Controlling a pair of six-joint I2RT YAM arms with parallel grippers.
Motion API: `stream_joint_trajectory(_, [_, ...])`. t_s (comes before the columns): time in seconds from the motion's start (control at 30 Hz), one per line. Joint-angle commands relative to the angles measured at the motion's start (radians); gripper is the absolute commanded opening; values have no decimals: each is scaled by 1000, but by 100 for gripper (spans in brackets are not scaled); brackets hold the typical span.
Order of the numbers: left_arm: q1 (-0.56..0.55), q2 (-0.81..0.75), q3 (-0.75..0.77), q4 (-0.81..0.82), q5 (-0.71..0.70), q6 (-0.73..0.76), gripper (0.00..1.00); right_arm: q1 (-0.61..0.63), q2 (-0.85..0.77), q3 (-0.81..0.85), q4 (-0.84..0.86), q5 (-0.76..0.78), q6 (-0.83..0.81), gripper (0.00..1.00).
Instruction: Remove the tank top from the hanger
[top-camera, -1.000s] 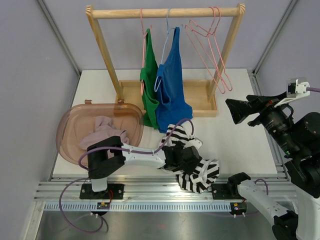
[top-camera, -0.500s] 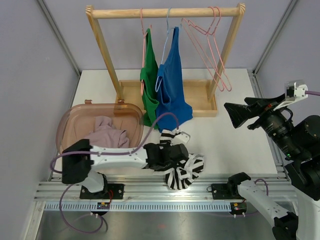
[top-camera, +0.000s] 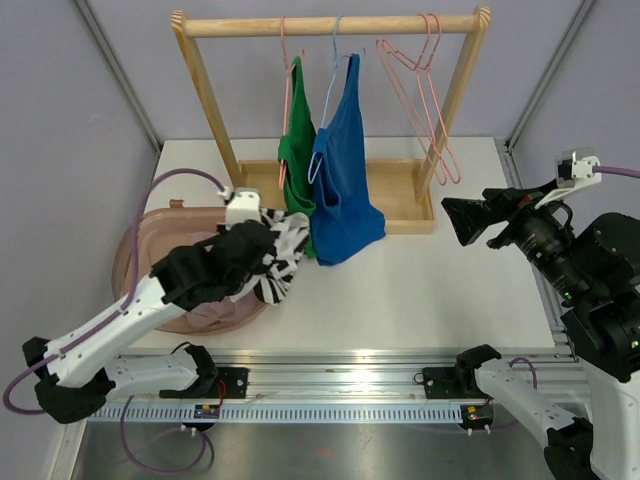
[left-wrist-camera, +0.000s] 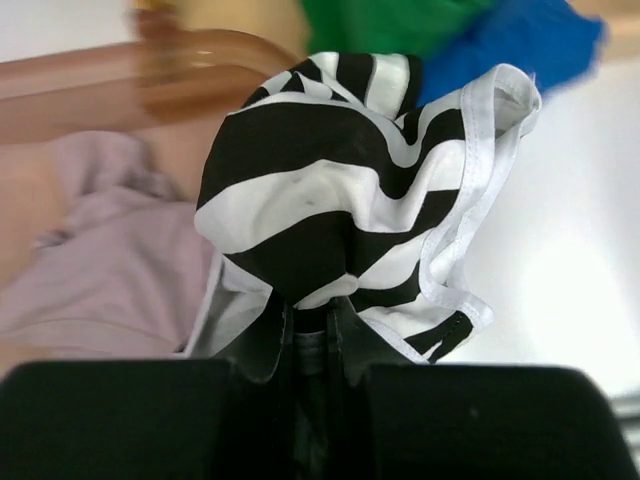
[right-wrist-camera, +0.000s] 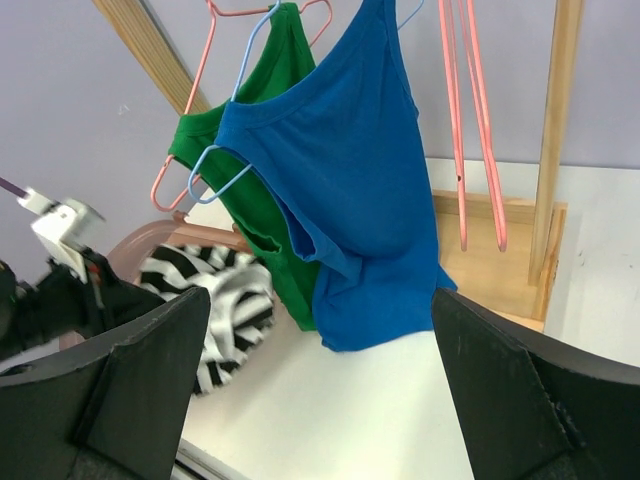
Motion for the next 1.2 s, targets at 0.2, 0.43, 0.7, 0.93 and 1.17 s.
stream_joint_trajectory(0.2, [496, -122, 25, 11, 191, 201, 0, -1, 65, -11, 195, -126, 13, 99])
stream_joint_trajectory(0.43, [754, -93, -70, 83, 329, 260, 41, 0, 214, 77, 269, -312, 117, 99])
stream_joint_trajectory(0.7, [767, -157, -146, 135, 389, 266, 99, 7, 505, 291, 188, -225, 200, 92])
stream_joint_trajectory(0.93, [765, -326, -241, 212, 447, 298, 99, 200, 734, 557, 80, 161, 140, 100])
stream_joint_trajectory(1.17, [765, -335, -244, 212, 424, 294, 99, 365, 962, 821, 18, 525, 42, 100])
